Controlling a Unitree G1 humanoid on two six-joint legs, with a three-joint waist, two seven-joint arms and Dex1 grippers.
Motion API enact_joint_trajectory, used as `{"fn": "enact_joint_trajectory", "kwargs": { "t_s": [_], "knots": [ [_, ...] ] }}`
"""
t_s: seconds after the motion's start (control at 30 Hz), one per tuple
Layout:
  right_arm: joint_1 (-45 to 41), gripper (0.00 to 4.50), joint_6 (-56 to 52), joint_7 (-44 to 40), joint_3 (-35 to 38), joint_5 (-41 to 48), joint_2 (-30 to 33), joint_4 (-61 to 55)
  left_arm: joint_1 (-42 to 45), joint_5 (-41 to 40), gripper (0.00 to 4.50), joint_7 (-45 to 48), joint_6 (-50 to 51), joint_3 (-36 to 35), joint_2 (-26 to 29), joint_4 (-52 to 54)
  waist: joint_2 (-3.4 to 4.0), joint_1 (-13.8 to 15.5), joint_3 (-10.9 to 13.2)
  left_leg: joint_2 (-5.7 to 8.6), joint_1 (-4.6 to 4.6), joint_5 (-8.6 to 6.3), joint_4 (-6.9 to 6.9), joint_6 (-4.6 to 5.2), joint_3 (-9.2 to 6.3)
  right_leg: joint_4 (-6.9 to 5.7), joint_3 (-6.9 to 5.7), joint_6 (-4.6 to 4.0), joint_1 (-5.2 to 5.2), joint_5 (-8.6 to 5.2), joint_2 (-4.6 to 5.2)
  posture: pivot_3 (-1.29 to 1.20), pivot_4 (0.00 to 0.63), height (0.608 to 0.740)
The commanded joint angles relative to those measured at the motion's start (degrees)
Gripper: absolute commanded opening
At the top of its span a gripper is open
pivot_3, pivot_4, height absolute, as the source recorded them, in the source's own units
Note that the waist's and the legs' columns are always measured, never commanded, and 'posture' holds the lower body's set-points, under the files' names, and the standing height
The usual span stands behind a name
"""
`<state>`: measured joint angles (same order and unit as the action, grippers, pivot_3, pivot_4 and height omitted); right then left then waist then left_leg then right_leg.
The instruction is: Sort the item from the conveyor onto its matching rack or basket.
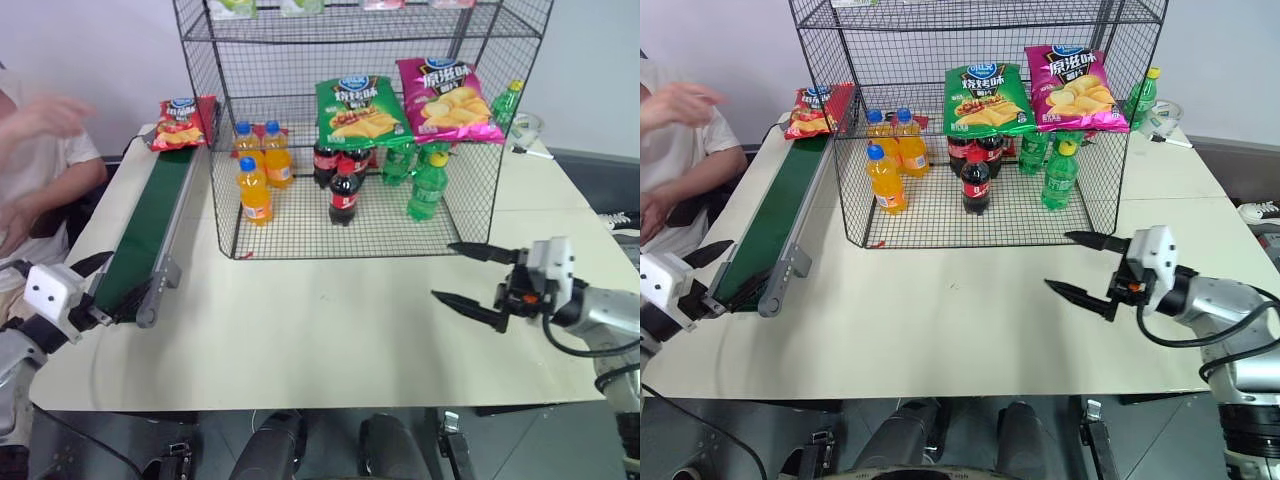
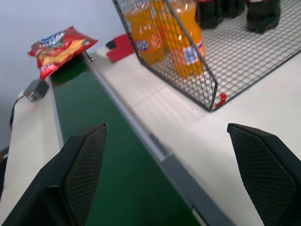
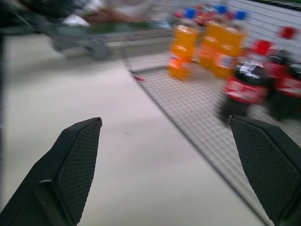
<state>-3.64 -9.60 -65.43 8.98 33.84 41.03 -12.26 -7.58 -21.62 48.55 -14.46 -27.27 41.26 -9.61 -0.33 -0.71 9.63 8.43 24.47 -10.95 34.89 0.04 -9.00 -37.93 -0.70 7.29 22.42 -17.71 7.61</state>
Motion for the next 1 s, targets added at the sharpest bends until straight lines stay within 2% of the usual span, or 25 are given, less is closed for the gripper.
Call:
{"fn": "enact_joint_trajectory", "kwargs": {
  "t_s": [0.03,0.37,0.47,0.6,0.77,1.0],
  "knots": [
    [-2.4,4.5,-1.7,1.1,-4.8,-0.9,-2.3,-2.2,-2.7,2.7,4.26,-3.1,-4.9,-3.2,-0.8,3.5,0.0,0.1,0.0,0.0,0.0,0.0,0.0,0.0,0.0,0.01,0.01,-0.01,0.0,0.0,0.0,0.0,0.15,0.74],
    [-6.6,4.5,-3.6,2.3,-10.0,-3.2,-6.6,1.5,-9.7,15.4,4.26,-15.9,-15.9,-6.3,-3.8,3.5,-0.09,0.3,0.0,0.0,0.01,-0.02,-0.09,0.0,0.11,0.17,0.05,0.01,0.02,0.0,0.0,0.0,0.15,0.74],
    [-7.9,4.5,-3.9,2.4,-10.4,-3.4,-7.6,2.2,-13.3,23.5,4.26,-19.4,-23.9,-6.6,-2.8,1.6,-0.09,0.3,0.0,0.0,0.01,-0.02,-0.1,0.0,0.15,0.19,0.05,0.01,0.03,0.0,0.01,0.0,0.15,0.74],
    [-8.8,4.5,-3.5,1.5,-10.5,-3.8,-7.8,3.6,-17.6,37.9,4.26,-30.4,-32.6,-11.4,-0.7,-1.5,-0.13,0.1,0.0,-0.03,0.0,-0.04,-0.11,0.02,0.29,0.22,0.14,0.0,0.04,0.0,0.01,0.0,0.15,0.74],
    [-9.9,4.5,-3.8,-0.2,-10.9,-3.7,-7.6,4.5,-21.8,47.0,4.26,-40.0,-37.6,-13.7,0.2,-3.5,-0.13,0.3,0.0,-0.04,0.0,-0.05,-0.13,0.04,0.32,0.22,0.16,0.01,0.05,-0.01,0.0,0.0,0.15,0.74],
    [-12.5,4.5,-2.9,-1.1,-12.3,-5.0,-8.9,6.7,-22.4,55.8,4.26,-51.0,-38.2,-10.6,1.2,-8.1,-0.14,0.3,0.0,-0.07,-0.02,-0.06,-0.15,0.05,0.36,0.2,0.18,0.05,0.07,0.01,-0.03,0.0,0.15,0.74]
  ]
}}
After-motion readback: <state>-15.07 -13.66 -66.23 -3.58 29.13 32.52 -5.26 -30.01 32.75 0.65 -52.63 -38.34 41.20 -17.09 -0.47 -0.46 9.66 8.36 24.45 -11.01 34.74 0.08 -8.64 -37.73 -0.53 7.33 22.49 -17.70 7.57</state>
